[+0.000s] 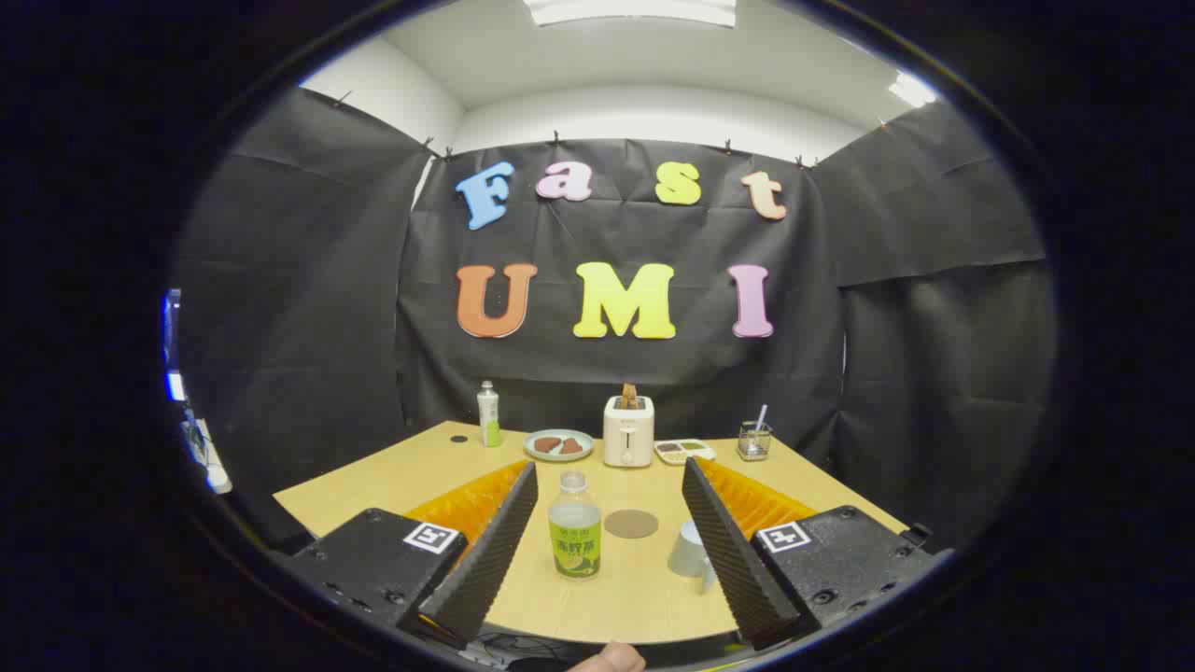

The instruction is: Take the bottle from table, then pour the juice into the cup, finally place the bottle on the coaster

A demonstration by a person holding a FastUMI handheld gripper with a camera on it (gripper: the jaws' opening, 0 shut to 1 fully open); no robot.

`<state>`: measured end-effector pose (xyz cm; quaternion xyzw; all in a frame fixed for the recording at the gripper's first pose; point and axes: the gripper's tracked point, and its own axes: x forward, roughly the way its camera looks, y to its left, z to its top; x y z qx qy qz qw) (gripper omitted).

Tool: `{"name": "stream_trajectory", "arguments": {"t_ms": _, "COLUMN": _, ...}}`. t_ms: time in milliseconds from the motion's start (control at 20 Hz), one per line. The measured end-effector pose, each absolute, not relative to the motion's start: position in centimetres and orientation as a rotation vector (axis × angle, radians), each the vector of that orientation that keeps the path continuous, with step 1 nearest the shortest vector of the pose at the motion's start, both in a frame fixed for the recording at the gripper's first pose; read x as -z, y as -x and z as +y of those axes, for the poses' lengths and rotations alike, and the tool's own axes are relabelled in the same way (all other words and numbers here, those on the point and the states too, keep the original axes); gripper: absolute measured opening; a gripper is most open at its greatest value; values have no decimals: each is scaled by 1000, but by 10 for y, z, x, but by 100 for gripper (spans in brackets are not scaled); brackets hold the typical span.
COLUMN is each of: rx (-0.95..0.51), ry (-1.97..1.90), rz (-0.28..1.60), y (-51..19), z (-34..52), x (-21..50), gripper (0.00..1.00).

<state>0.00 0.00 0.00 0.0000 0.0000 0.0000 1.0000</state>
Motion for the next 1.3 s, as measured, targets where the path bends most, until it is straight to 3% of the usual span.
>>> {"name": "stream_trajectory", "arguments": {"t_ms": 750, "rx": -3, "ry": -22, "rz": 8, "y": -13, "z": 6, "x": 10, "gripper": 100}}
{"name": "stream_trajectory", "arguments": {"t_ms": 1300, "rx": -4, "ry": -21, "rz": 73, "y": -78, "z": 30, "x": 62, "gripper": 100}}
